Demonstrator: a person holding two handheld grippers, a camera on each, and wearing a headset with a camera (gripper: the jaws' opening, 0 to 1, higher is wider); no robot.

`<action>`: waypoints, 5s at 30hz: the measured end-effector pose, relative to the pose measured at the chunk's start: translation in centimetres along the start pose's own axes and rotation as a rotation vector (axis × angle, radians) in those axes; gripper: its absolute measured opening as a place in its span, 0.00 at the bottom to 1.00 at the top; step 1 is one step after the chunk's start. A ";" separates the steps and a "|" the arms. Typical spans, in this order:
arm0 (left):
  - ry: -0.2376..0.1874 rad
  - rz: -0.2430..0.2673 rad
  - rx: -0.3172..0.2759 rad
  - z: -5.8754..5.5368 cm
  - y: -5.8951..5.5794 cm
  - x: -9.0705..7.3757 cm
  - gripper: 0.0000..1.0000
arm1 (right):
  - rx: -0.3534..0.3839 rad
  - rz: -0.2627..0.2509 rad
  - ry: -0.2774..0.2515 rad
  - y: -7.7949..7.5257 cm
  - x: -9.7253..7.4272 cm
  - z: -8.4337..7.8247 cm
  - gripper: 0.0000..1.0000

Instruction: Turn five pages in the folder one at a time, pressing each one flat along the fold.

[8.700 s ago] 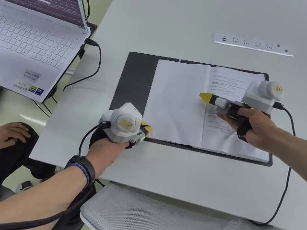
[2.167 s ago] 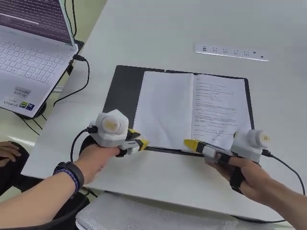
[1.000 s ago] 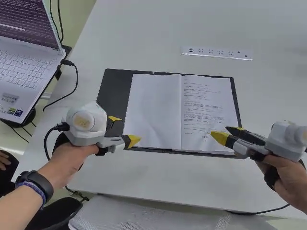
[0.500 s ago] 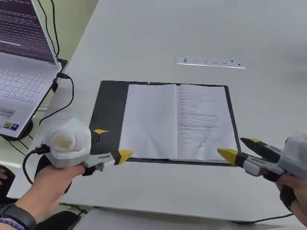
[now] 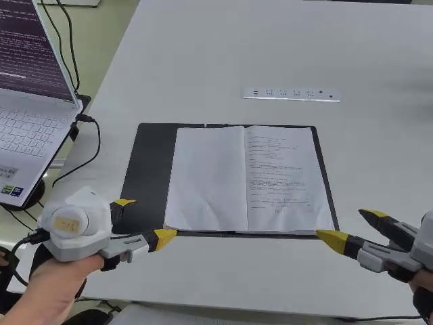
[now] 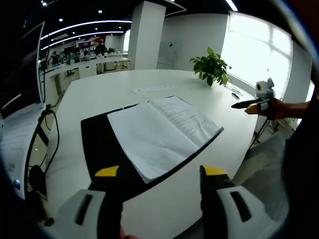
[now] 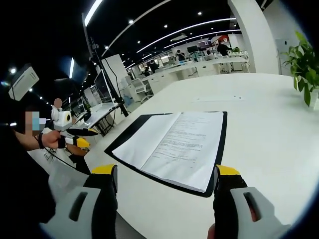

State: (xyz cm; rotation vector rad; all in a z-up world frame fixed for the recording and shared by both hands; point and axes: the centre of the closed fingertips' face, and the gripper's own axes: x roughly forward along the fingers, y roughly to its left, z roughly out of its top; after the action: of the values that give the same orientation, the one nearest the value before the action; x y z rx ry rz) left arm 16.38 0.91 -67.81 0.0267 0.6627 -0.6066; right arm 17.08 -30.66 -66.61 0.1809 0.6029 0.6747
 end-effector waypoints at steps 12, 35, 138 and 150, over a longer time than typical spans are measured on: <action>0.007 -0.045 0.035 0.8 -2.2 1.4 0.63 | -0.020 0.005 0.035 1.0 -0.2 -1.2 0.79; 0.019 -0.166 0.099 4.1 -6.9 7.4 0.65 | 0.032 0.002 0.035 0.3 -1.3 -2.5 0.77; 0.103 -0.295 0.386 4.1 -19.9 28.4 0.47 | 0.159 0.040 0.046 -3.1 -1.9 -3.9 0.68; 0.112 -0.298 0.314 4.7 -20.1 27.7 0.42 | 0.174 0.038 0.036 -3.4 -1.8 -3.7 0.66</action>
State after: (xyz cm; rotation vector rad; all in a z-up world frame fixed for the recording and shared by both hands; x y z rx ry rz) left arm 25.51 -31.08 -76.96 0.2604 0.6799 -0.9986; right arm 15.64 -34.59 -70.01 0.3436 0.6952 0.6629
